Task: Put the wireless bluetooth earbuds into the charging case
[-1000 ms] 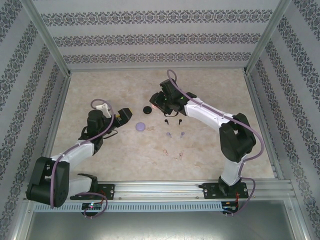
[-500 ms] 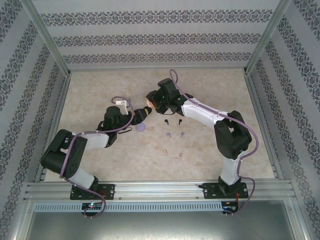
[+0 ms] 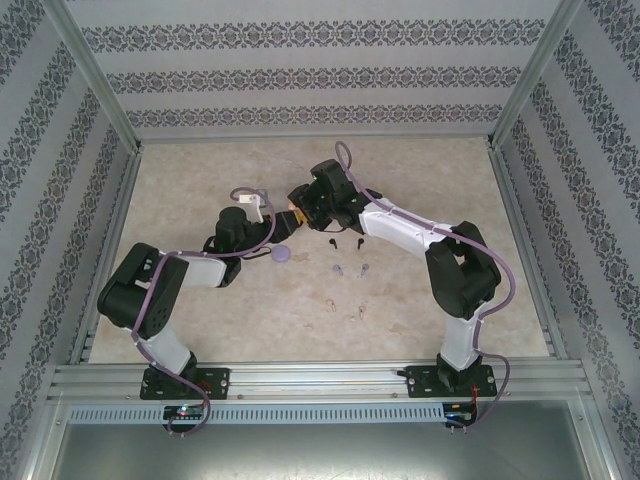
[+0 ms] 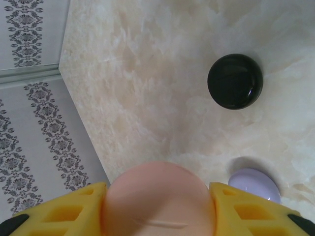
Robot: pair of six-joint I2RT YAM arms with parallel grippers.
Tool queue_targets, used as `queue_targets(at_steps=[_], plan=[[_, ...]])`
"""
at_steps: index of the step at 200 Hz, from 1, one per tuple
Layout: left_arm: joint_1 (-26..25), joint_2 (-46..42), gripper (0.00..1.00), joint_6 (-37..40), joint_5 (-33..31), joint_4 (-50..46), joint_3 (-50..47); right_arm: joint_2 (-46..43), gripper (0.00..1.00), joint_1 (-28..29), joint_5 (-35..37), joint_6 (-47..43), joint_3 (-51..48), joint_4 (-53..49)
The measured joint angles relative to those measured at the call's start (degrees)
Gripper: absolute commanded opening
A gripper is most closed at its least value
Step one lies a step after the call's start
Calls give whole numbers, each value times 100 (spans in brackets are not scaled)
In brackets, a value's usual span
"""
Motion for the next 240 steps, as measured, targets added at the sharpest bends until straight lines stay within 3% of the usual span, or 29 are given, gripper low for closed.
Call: queue_targets(at_steps=[172,240], plan=[[-11,234,24,-79,0,413,173,-2,39,9,-31,107,-146,293],[-11,306,0,-76,24,492,177,0,41,2,11,146,-179,299]])
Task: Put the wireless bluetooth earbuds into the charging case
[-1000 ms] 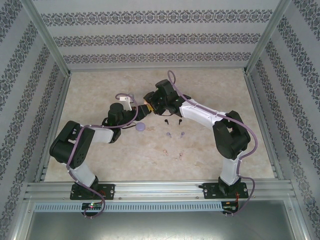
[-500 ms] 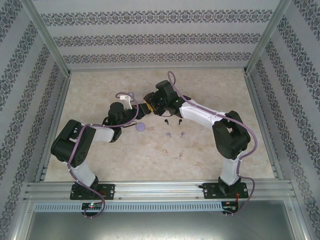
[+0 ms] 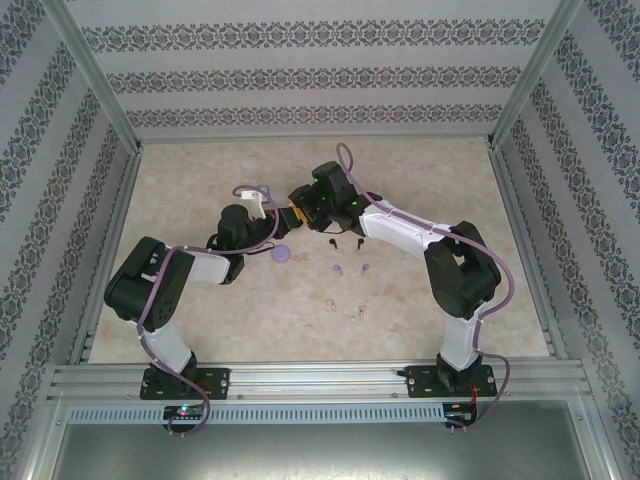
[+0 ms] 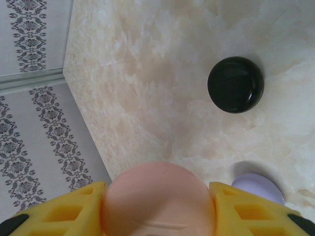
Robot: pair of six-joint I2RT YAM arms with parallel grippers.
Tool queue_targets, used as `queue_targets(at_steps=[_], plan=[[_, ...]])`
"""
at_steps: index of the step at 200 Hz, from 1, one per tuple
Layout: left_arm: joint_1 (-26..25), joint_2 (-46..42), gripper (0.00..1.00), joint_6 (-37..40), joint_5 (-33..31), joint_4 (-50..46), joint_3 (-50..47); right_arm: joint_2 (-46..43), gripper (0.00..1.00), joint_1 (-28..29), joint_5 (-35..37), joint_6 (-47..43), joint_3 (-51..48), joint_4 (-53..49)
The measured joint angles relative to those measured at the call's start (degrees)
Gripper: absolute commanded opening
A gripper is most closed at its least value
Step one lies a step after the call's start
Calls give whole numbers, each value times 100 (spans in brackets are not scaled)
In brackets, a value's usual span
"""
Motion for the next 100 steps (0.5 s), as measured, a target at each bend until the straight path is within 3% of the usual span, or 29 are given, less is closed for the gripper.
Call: queue_targets(at_steps=[40,100], plan=[[0,0,0,-33,15,7,0,-9,65,-42,-68,17,-59,120],[0,-210,0,-11,304,-555,168,-1005,73,-710,-284,-732,-601,184]])
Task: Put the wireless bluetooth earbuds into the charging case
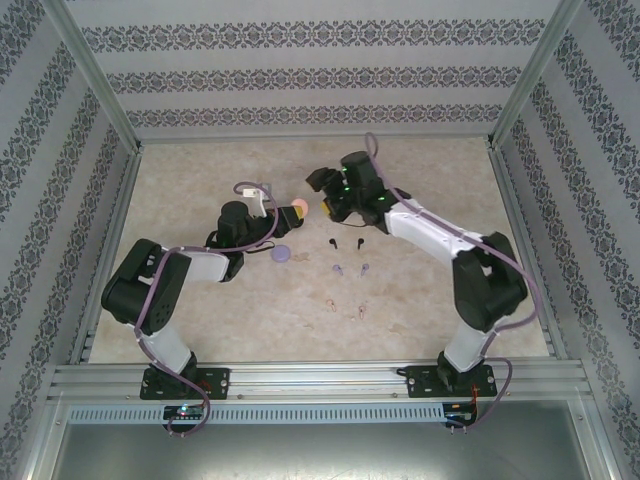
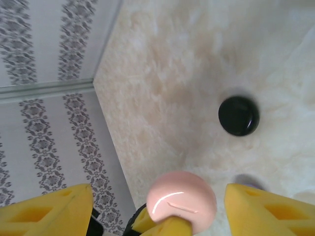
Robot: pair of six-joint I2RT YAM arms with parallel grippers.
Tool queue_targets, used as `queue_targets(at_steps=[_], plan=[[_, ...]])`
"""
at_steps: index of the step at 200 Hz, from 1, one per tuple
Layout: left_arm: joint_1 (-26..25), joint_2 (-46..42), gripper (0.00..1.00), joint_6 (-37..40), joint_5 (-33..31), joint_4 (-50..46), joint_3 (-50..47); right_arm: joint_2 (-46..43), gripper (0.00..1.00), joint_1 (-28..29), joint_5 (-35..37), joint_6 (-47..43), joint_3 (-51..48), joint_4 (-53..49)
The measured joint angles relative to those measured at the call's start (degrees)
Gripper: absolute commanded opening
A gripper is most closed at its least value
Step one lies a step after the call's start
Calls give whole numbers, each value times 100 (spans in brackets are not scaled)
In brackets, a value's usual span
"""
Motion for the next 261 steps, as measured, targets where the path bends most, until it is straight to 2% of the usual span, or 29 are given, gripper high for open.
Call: queue_targets(at_steps=[32,65,104,161,261], plan=[[2,-385,0,382,431,-968,426,-986,76,-470,-155,-1429,-809,323],[17,-684,0,817,896,-1856,949,-1862,77,-597,-452,-3165,-1663,603],[42,-728,0,1200,1563,-2771,1495,-2175,76,-599,-1121,-4419,-2177,894],[55,-737,0,1451,2037,-3539,1615,-1886,73,-542,-1779,-4765,-2396,1381],[55,-739,0,1495,2227,-3633,1615,-1331,69,-293,-1845,-4822,-2151,1589]])
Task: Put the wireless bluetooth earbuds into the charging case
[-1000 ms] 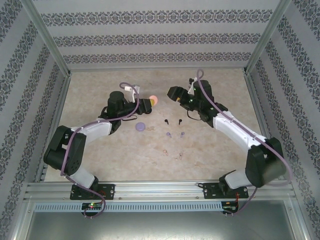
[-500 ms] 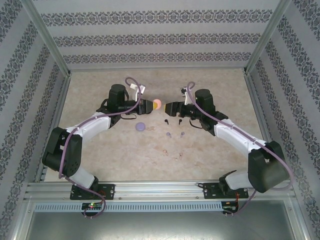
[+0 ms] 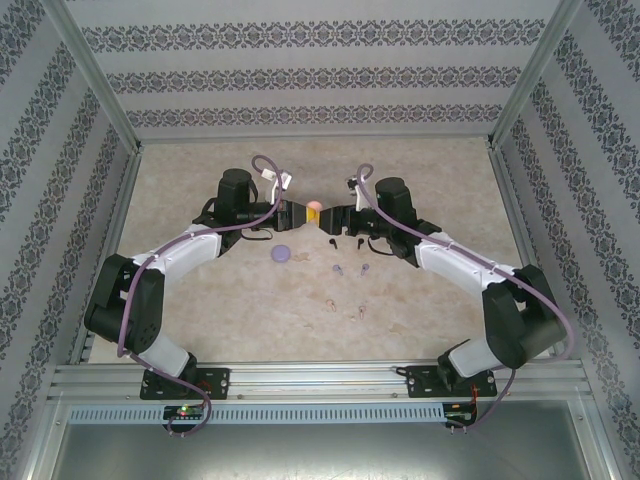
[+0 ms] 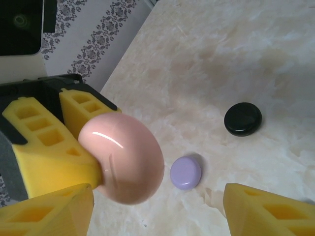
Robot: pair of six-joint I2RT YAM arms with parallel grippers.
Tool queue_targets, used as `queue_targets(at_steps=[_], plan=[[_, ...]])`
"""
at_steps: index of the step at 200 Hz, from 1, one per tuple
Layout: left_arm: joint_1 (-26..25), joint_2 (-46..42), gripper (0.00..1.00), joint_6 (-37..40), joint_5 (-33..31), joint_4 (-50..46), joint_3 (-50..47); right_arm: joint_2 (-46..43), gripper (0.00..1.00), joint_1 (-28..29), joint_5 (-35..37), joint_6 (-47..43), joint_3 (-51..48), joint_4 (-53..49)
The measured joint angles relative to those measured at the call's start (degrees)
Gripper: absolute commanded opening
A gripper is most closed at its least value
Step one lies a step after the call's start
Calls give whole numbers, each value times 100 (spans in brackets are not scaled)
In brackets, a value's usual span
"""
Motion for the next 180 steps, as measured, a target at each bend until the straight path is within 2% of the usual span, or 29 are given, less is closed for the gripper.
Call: queue_targets(at_steps=[61,122,180], plan=[[39,-216,0,44,-44,-186,-13,116,64,-98,-4,13,17,192],[37,-507,0,44,101,-184,-13,52,64,-409,33,26,-293,96],[37,-472,0,-70,225,-55,-11,-435,63,-428,-649,267,-411,282]])
